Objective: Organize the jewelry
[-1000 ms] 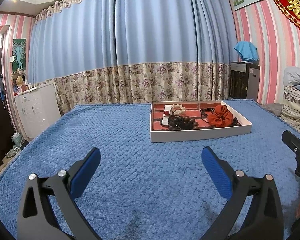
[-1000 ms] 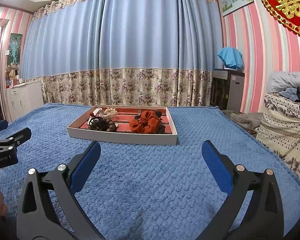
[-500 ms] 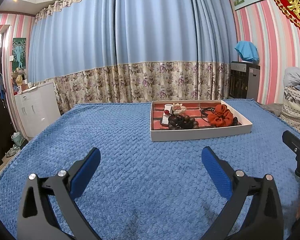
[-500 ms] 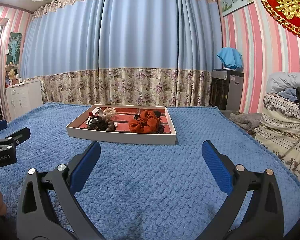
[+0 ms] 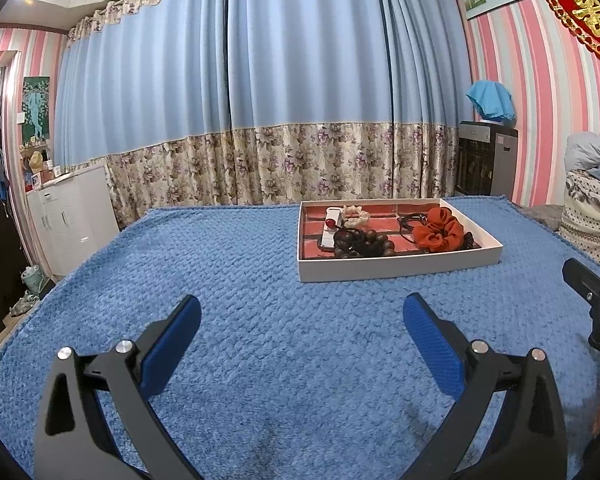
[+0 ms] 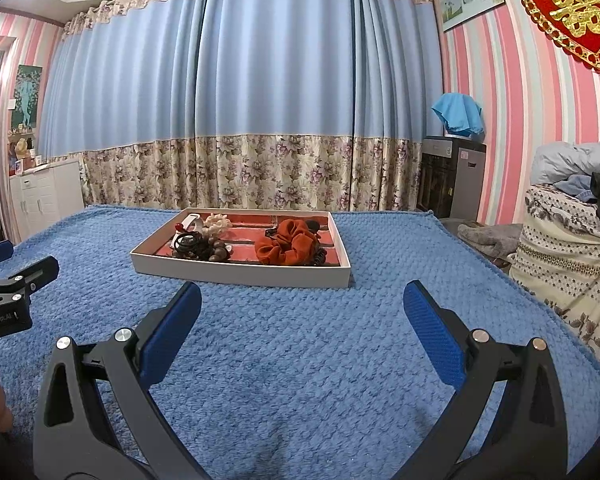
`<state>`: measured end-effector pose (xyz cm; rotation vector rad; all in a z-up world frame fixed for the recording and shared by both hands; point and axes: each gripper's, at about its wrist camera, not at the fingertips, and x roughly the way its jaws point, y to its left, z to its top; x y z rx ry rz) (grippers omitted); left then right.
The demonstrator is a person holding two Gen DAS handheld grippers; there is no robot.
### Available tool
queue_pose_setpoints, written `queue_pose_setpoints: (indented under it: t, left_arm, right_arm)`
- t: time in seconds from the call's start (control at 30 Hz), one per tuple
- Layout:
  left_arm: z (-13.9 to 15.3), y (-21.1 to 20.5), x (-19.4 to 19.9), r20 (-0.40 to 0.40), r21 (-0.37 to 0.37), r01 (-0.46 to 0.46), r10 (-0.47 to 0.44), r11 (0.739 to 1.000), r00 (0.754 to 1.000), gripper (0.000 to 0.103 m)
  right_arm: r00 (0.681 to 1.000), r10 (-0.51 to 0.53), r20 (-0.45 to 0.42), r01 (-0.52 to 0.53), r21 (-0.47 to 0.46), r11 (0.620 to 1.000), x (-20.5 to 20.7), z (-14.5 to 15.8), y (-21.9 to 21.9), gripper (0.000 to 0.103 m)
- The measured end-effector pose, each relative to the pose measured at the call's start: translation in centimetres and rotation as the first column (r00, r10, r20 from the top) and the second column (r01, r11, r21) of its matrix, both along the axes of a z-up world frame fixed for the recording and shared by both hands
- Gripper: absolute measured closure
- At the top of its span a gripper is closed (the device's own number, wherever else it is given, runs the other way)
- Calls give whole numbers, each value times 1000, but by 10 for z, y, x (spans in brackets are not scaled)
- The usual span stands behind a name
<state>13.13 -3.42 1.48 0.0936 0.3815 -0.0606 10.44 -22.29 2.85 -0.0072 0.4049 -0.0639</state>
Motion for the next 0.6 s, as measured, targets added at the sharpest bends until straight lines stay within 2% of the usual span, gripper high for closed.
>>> queue_pose_setpoints:
  t: [0.6]
  left_arm:
    - [1,0,1,-11,-8,0,0,1000,1000,4]
  right_arm:
    - [1000,0,-1,0,0,1000,0,0,0,5]
